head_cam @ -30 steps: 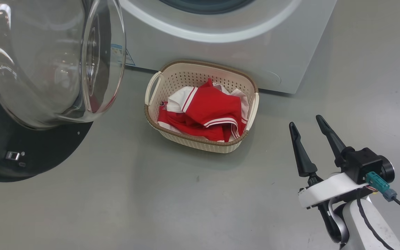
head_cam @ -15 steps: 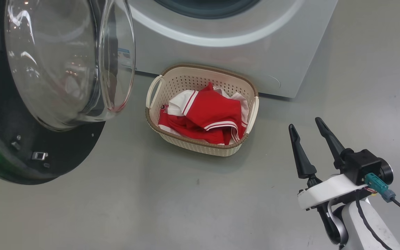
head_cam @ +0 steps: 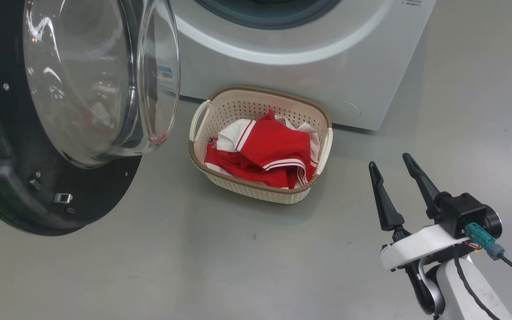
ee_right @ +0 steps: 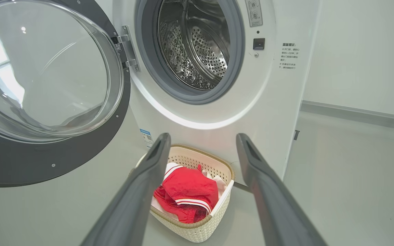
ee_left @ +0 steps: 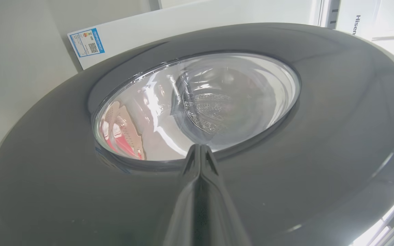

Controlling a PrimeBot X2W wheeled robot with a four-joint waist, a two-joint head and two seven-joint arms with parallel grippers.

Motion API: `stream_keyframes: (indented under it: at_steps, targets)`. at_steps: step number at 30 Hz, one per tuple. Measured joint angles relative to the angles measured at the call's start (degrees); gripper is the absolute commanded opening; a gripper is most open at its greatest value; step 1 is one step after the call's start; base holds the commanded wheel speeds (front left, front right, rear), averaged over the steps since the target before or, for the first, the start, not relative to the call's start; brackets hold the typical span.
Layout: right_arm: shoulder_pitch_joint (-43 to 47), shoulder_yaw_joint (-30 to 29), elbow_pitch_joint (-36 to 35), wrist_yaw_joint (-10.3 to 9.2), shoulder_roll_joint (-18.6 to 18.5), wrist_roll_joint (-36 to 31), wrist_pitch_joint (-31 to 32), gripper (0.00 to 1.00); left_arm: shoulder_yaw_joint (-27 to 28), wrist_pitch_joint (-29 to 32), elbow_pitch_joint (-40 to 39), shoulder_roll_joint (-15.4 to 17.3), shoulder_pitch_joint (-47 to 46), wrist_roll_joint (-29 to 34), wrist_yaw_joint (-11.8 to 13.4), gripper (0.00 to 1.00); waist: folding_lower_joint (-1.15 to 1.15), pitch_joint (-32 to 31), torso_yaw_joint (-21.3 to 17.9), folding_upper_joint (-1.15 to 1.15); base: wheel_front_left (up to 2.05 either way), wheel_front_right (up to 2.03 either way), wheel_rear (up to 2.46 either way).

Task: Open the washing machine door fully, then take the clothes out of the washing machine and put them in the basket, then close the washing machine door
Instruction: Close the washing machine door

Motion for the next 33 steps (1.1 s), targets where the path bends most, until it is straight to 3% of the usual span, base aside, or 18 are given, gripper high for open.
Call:
stream_keyframes:
  at_steps: [14,18,22,25,33]
  targets:
    - [1.42,-0.55,0.91,-0.47,0.07,0.48,-0.53,1.0,-5.83,-16.68,-9.81,4.53,9.09,22.94,-3.71,0.0,0.0,-1.63,1.63,0.0,0.0,0.0,0.0]
    - [1.5,-0.24,1.03,-0.44,0.16,0.49,-0.53,1.0,-9.83,-23.17,-13.88,8.33,15.4,34.12,-3.92,0.0,0.0,-2.51,1.91,0.0,0.0,0.0,0.0]
    - [1.87,-0.34,1.04,-0.44,0.16,0.57,-0.54,1.0,-14.4,-28.89,-17.44,8.5,19.22,39.08,-3.92,0.0,0.0,-3.12,2.2,0.0,0.0,0.0,0.0]
    - [2.44,-0.27,1.23,-0.44,0.19,0.6,-0.54,1.0,-18.85,-34.39,-20.68,10.42,21.97,45.82,-3.92,0.0,0.0,-3.61,2.42,0.0,0.0,0.0,0.0]
    - [2.65,0.38,1.43,-0.41,0.34,0.98,-0.55,1.0,-21.92,-45.79,-20.9,9.48,27.07,50.4,-3.92,0.0,0.0,-4.76,2.63,0.0,0.0,0.0,0.0]
